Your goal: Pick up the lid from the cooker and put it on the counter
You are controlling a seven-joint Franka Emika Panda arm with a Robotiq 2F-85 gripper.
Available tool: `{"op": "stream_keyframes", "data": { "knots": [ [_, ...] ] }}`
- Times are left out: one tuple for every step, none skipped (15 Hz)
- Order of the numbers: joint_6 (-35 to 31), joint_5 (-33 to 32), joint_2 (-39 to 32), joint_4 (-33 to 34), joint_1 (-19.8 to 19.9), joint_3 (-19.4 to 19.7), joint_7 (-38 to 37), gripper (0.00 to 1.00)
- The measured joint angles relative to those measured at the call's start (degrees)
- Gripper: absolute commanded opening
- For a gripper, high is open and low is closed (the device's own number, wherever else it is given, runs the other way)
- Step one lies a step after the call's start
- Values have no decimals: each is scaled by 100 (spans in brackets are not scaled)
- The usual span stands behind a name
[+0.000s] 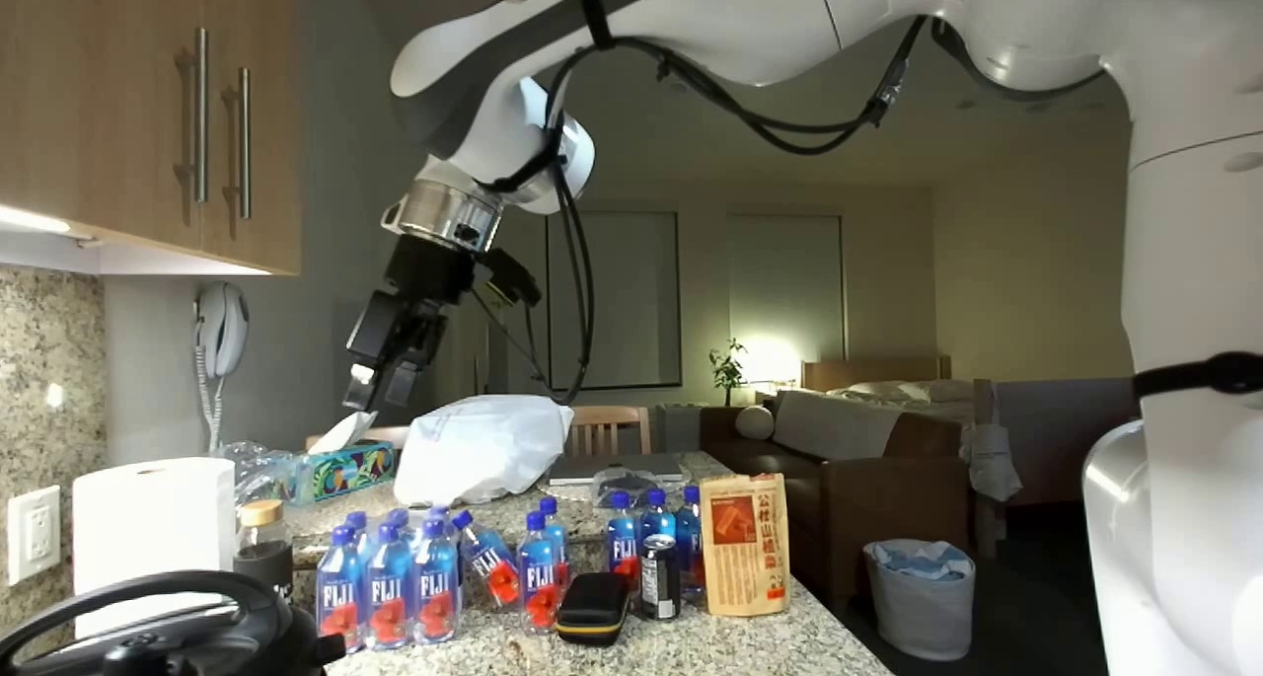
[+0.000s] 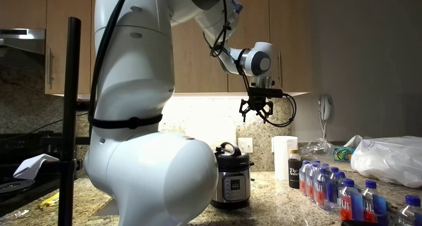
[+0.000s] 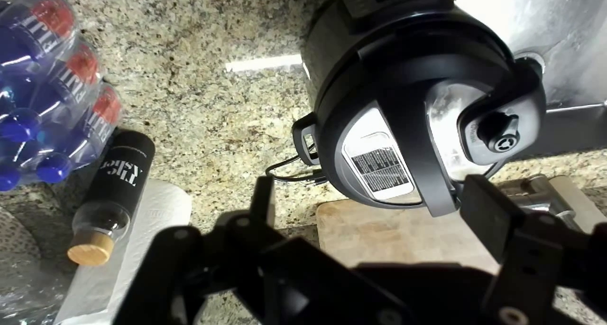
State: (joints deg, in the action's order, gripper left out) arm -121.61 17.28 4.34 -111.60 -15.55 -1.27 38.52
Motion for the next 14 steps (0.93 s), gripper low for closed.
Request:
{"op": "stream_keyframes", "data": {
  "knots": [
    [0, 0, 7, -1, 1, 0, 0, 100],
    [0, 0, 11, -1, 1, -3, 0, 100],
    [0, 0, 10, -3, 1, -6, 0, 100],
    [0, 0, 2, -1, 25, -42, 0, 100],
    [5, -3, -26, 10, 54, -107, 0, 100],
    [18, -6, -89, 44, 58, -180, 3, 100],
    [46, -6, -185, 110, 56, -274, 4, 100],
    [85, -21, -305, 204, 50, -385, 5, 100],
    [134, -85, -443, 319, 42, -501, 6, 100],
    [203, -194, -590, 446, 35, -618, 6, 100],
    [265, -292, -744, 579, 30, -732, 8, 100],
    [316, -335, -893, 715, 29, -834, 29, 100],
    [366, -329, -1038, 858, 31, -920, 89, 100],
    [414, -253, -1175, 993, 38, -990, 198, 100]
  ]
}}
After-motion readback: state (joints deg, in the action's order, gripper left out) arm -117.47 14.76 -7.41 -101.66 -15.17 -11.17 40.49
